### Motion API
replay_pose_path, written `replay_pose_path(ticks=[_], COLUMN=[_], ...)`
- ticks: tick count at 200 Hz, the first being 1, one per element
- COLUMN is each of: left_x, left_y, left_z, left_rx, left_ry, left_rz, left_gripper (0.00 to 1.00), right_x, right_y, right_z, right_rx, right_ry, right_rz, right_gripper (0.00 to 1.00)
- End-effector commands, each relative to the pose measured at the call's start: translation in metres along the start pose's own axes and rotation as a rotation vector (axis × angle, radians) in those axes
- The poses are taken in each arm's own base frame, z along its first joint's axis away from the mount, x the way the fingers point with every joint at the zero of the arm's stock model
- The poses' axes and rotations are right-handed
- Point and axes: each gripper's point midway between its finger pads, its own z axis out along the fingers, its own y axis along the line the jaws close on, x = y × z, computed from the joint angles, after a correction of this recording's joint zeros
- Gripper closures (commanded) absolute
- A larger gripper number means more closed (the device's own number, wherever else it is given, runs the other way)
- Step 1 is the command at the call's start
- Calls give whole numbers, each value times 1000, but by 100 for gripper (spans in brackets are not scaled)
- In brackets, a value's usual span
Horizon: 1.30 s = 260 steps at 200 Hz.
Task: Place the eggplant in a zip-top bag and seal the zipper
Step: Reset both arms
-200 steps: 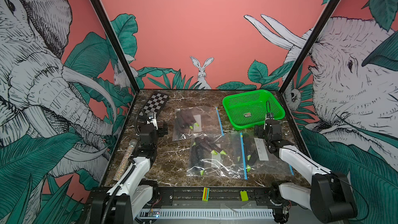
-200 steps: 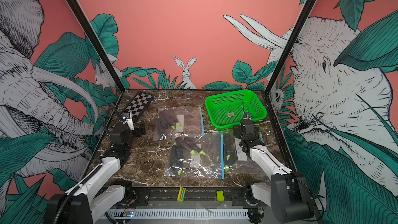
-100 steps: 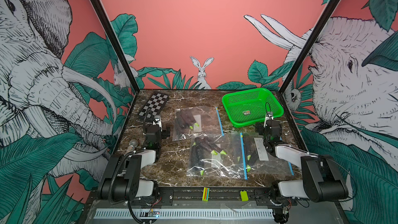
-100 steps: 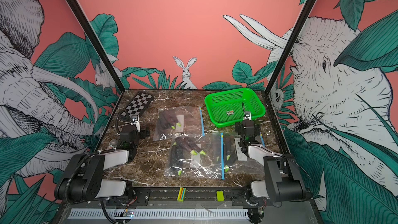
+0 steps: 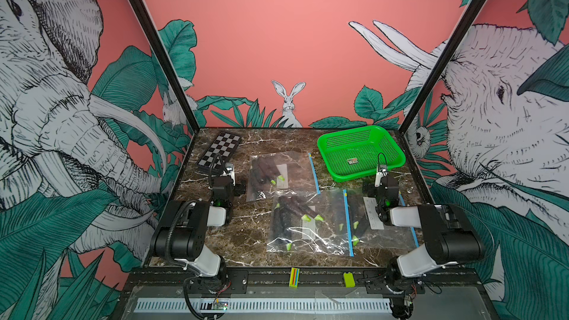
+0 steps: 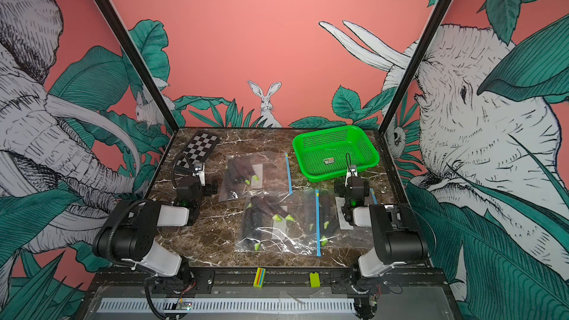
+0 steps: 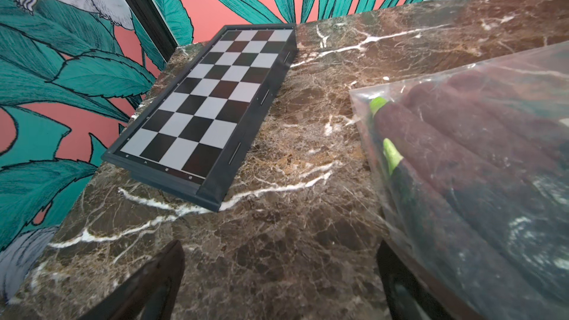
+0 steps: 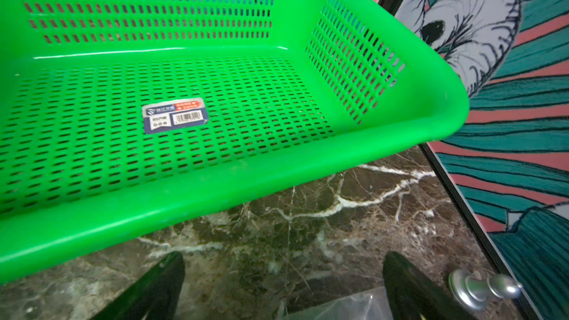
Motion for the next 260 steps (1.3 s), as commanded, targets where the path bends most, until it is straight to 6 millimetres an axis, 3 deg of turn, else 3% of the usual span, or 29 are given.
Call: replay_pose_path(ticks=[1,260], left_x=[-16,-15], left_y=[5,4], left_z=[2,4], left_rx=[7,14], left_ry=[-36,-34], left_rz=[-17,-22], left_gripper=[1,1], right_x=[-17,-19], right_y=[1,1], right_z=[1,1], right_rx=[-31,-41], right_ry=[-59,-61], right_rz=[16,18], right_gripper=[2,2])
